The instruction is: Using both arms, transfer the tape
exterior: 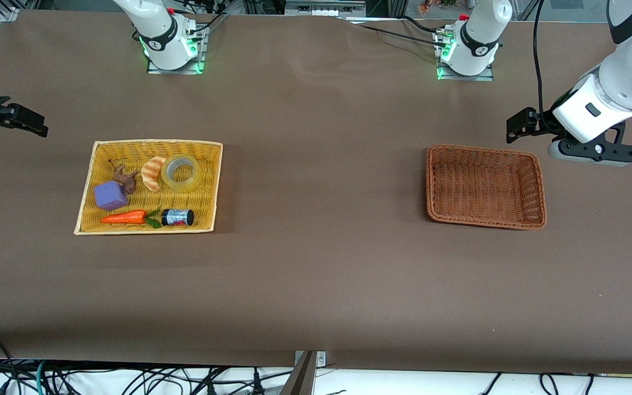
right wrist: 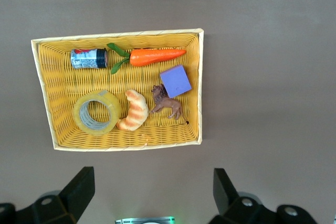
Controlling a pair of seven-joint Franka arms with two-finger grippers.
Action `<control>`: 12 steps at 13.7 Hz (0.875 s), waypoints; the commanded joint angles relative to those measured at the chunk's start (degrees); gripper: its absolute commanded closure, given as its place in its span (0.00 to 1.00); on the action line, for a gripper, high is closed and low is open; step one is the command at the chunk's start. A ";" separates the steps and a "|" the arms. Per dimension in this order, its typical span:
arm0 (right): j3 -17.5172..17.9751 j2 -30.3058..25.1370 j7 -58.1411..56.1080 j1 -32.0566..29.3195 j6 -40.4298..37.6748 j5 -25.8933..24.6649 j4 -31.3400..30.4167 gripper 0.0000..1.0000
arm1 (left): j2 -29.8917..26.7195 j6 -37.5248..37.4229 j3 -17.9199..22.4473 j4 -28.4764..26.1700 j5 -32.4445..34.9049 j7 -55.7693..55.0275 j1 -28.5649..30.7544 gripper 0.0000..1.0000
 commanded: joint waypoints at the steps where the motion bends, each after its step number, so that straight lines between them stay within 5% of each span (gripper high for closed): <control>1: 0.26 0.48 -0.76 -0.54 -0.88 0.41 1.50 0.00 | -0.51 -1.10 -0.17 0.51 1.74 0.48 -0.07 0.00; 12: 0.26 0.39 -0.76 -0.54 -0.88 0.41 1.50 0.00 | -0.60 -1.89 -0.26 0.51 1.65 0.48 -0.07 0.00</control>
